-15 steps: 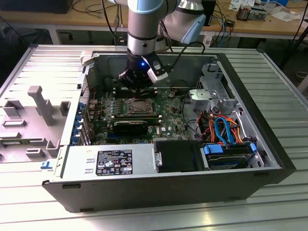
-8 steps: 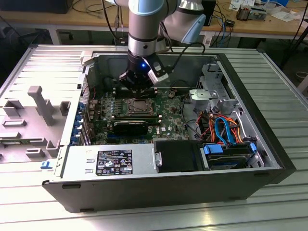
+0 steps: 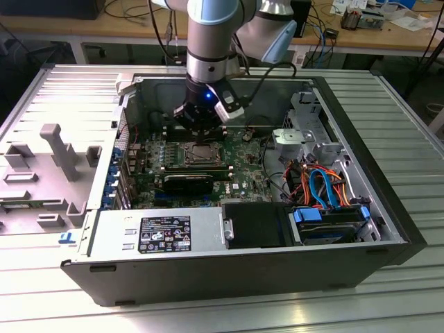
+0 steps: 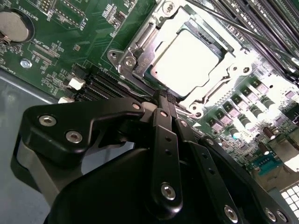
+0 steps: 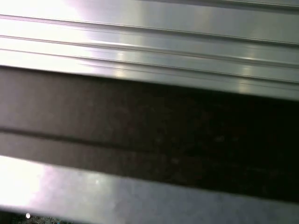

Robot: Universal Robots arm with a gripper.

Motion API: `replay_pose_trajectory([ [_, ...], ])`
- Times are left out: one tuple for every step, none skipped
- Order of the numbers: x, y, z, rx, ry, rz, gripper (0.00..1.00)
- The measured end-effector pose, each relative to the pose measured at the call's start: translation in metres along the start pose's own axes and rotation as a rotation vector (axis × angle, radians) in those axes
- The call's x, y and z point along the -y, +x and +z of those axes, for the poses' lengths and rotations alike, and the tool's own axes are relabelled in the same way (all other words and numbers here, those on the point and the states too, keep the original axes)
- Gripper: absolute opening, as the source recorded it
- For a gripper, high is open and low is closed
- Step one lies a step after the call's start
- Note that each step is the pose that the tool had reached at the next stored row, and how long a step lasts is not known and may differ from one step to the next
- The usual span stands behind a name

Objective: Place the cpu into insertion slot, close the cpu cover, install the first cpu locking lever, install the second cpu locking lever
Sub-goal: 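Install the first cpu locking lever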

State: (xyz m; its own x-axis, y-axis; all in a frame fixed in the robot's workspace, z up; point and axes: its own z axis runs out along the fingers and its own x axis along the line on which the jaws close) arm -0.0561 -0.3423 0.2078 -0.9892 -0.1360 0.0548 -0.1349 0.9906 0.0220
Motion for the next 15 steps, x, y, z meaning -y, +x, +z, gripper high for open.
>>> replay_pose_trajectory([
  [0.0003,-0.0018,0.0003,0.0000,0.0000,0.000,0.11],
  [0.0005,-0.0037,0.0006,-0.0001,0.0001,0.000,0.11],
  [0.0007,-0.0052,0.0008,0.0000,0.0001,0.000,0.11],
  [0.0009,-0.0061,0.0010,0.0000,0.0001,0.000,0.11],
  [0.0011,-0.0079,0.0013,0.0000,0.0001,0.000,0.11],
  [0.0013,-0.0091,0.0014,0.0000,0.0000,0.000,0.11],
  [0.0014,-0.0100,0.0015,0.0000,0.0001,0.000,0.11],
  [0.0016,-0.0114,0.0017,0.0000,0.0001,0.000,0.11],
  [0.0017,-0.0122,0.0017,-0.0002,0.0002,0.000,0.11],
  [0.0019,-0.0131,0.0018,-0.0002,0.0003,0.000,0.11],
  [0.0020,-0.0139,0.0018,-0.0002,0.0005,0.000,0.11],
  [0.0022,-0.0147,0.0019,-0.0003,0.0005,0.000,0.11],
  [0.0029,-0.0165,0.0019,-0.0001,0.0005,0.000,0.11],
  [0.0037,-0.0178,0.0020,0.0000,0.0005,0.000,0.11],
  [0.0038,-0.0182,0.0020,-0.0001,0.0006,0.000,0.11],
])
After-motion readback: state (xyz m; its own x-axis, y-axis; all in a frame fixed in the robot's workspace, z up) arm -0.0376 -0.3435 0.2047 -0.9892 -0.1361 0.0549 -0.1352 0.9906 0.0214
